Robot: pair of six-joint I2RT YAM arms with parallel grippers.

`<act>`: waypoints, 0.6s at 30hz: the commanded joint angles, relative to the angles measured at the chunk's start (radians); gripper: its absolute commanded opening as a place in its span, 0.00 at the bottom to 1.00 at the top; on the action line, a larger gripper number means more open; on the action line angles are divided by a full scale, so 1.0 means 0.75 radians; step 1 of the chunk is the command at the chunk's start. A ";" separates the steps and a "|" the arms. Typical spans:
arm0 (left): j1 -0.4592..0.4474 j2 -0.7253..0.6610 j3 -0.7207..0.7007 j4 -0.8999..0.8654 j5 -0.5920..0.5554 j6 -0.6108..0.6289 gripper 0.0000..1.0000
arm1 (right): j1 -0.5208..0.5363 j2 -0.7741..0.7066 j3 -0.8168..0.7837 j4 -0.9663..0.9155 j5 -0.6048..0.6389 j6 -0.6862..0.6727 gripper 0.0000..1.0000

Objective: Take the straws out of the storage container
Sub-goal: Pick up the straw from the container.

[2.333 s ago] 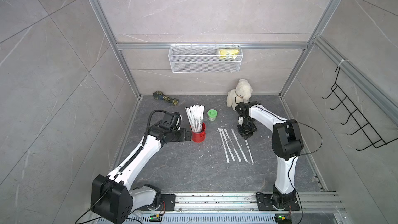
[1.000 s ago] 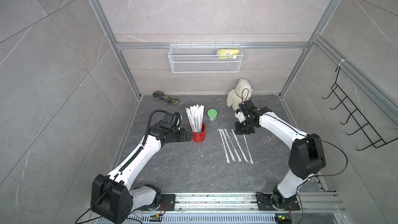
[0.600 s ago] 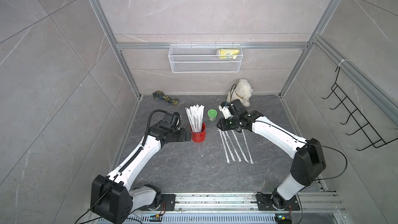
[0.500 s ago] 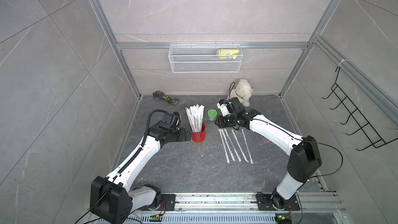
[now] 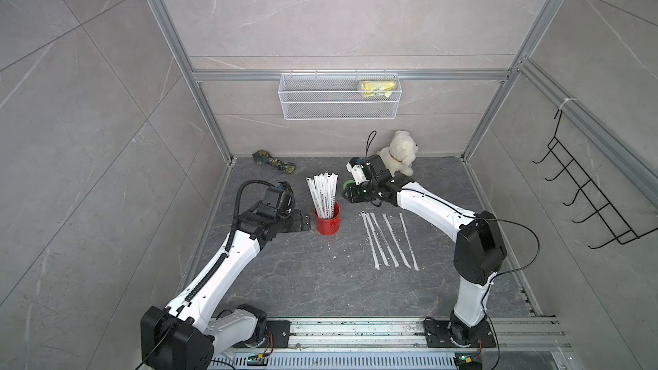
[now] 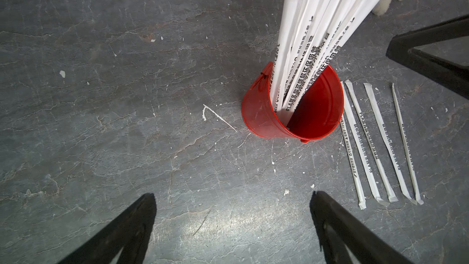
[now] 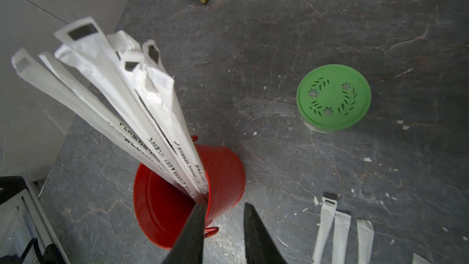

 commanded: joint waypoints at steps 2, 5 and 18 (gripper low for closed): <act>-0.006 -0.027 0.025 -0.002 -0.018 0.005 0.99 | 0.013 0.056 0.061 0.029 -0.058 -0.017 0.30; -0.006 -0.031 0.024 0.000 -0.015 0.004 0.99 | 0.018 0.071 0.066 0.048 -0.085 -0.017 0.30; -0.006 -0.022 0.028 -0.001 0.015 0.008 0.99 | 0.025 0.136 0.107 0.062 -0.124 -0.013 0.29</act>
